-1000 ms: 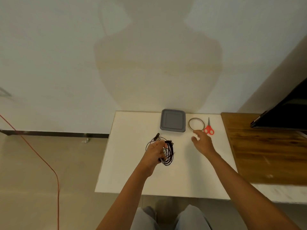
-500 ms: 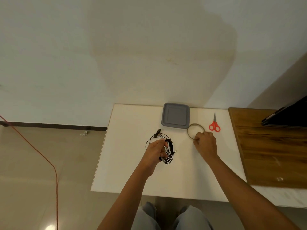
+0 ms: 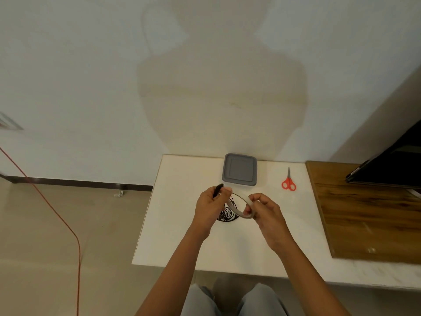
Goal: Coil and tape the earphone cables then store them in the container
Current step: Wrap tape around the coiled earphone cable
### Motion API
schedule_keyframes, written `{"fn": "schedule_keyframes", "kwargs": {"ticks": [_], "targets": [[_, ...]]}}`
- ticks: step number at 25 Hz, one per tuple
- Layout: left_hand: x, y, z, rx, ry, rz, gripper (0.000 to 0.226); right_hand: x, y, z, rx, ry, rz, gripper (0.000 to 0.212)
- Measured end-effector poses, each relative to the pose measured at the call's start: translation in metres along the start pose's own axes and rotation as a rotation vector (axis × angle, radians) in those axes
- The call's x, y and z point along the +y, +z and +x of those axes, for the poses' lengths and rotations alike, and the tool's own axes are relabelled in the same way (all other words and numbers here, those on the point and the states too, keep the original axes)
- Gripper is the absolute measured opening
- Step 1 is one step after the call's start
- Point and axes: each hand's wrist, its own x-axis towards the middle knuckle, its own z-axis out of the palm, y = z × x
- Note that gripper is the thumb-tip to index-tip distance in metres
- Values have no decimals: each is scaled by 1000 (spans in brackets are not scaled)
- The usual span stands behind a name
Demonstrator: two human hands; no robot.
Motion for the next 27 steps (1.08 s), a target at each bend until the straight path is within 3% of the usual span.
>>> {"fn": "schedule_keyframes", "kwargs": {"ticks": [4,8,12,27], "targets": [[12,-1,-10,-10,115,-5,18,-22,11,-13,-42,17,-69,15],[19,-3,-16,-60,199,100,26,-40,14,-19,-92,95,-92,15],[29,-5,-24,-137,241,198,16,-50,14,-26,-143,182,-124,19],[34,-17,-42,-128,231,133,18,-65,21,-46,-239,147,-52,26]]}}
